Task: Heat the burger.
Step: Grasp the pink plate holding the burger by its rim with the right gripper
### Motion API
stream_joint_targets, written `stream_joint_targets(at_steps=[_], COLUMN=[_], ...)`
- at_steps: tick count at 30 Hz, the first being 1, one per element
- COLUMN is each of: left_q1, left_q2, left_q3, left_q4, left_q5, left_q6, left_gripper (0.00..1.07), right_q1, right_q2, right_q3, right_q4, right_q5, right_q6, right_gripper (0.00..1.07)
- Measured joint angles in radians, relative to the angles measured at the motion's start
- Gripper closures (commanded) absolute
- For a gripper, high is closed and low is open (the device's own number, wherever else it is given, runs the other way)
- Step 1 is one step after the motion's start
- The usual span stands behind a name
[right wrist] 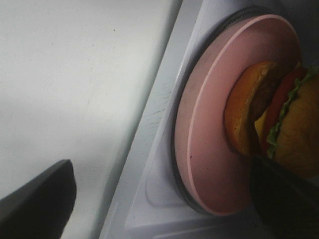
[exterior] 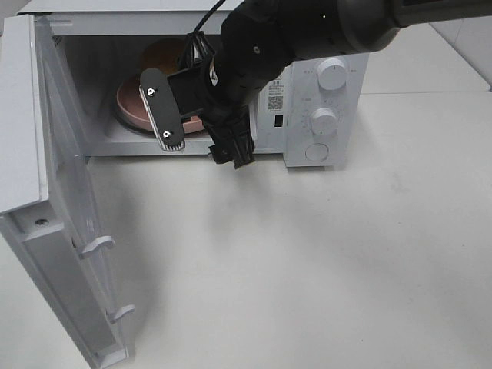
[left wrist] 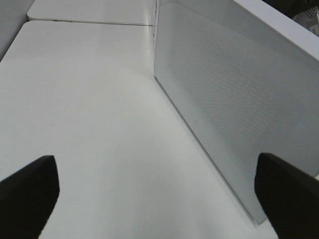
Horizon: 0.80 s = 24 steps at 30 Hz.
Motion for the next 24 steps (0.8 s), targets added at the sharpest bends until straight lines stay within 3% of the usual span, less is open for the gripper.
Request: stream_joint_targets(at_steps=[24], left_q1=[0.0], left_q2=[0.0], left_q3=[0.0], left_q4=[0.0], left_q5=[0.0], left_q6=[0.0], left_gripper=[0.06], right_q1=[-0.064], right_q2=[0.26], right_q3=[-0.295], right_q4=[0.044], right_q5=[0.017], right_q6=[0.003], right_gripper=[0.21])
